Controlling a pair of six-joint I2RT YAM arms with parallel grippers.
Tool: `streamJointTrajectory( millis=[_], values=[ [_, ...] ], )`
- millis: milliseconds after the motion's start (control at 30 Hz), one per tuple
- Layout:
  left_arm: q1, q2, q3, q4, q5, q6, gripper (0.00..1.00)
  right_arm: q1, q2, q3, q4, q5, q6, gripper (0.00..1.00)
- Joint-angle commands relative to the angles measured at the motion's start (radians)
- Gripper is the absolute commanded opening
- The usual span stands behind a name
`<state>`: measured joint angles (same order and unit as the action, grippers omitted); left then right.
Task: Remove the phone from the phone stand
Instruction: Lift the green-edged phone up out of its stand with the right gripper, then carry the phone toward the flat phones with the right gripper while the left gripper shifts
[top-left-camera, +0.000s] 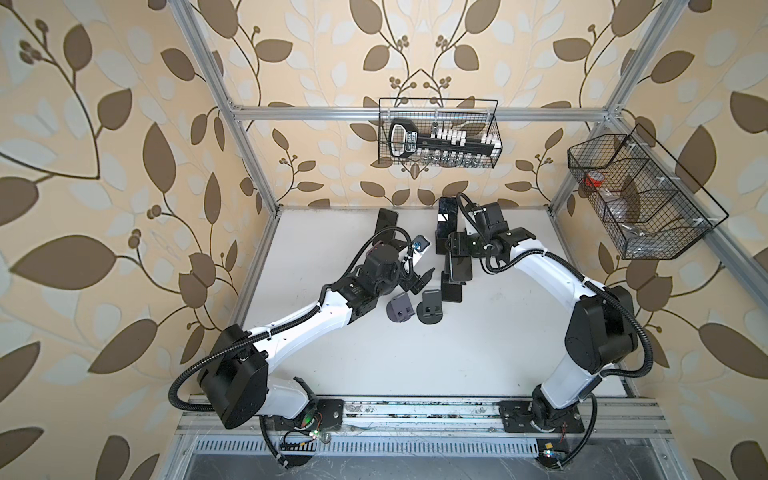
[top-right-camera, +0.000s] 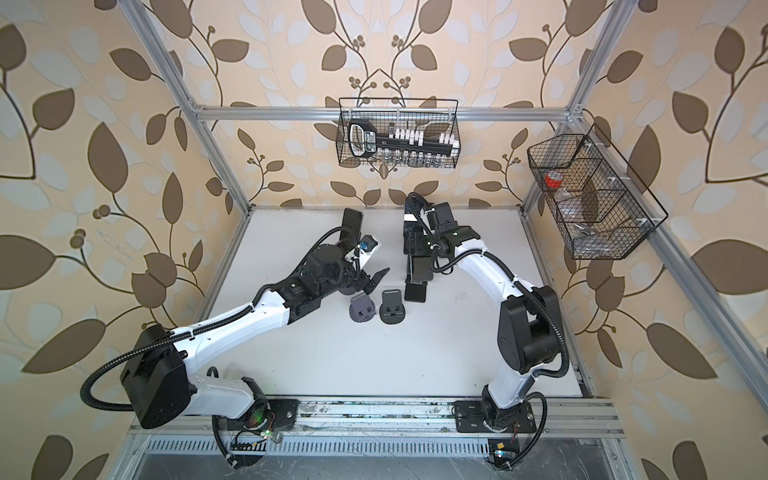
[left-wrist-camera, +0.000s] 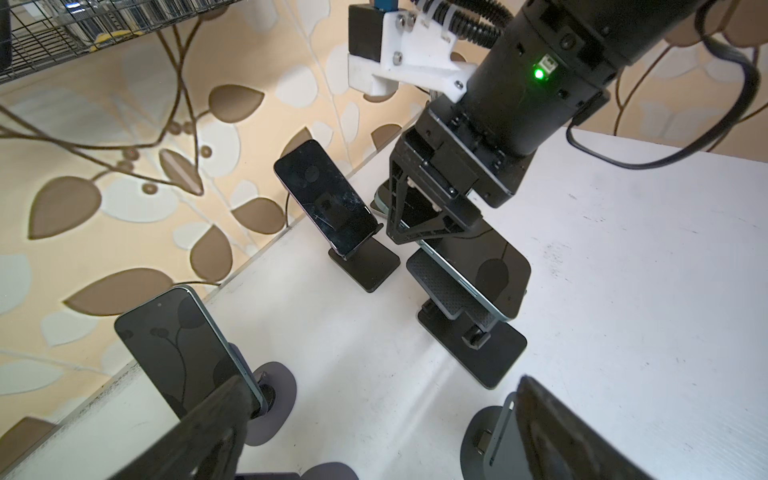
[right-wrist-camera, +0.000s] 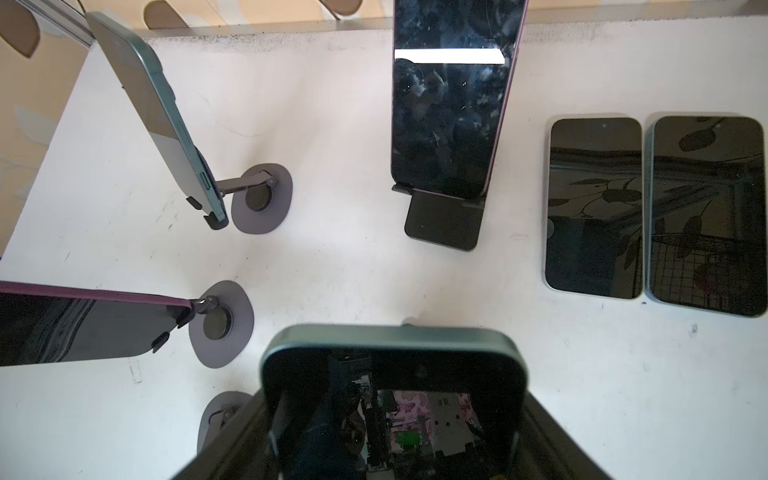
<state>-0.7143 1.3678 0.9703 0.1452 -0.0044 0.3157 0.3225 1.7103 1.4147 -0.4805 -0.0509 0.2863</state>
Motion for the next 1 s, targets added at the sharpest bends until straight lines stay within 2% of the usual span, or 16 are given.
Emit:
streamJointTrajectory(
  millis=[0,600,967],
  values=[
    [-0.008,-0.027,-0.001,0.033,-0.001,0.016,0.99,-0.008,-0.055,0.045,-0.003,-0.009,-0.020,0.60],
    [-0.010,-0.025,0.000,0.034,0.003,0.010,0.99,-0.086,-0.121,0.039,-0.019,-0.001,-0.046,0.59],
    [-0.027,-0.020,0.008,0.027,0.024,0.005,0.99,-0.143,-0.127,0.052,-0.020,0.115,-0.090,0.59]
  ],
)
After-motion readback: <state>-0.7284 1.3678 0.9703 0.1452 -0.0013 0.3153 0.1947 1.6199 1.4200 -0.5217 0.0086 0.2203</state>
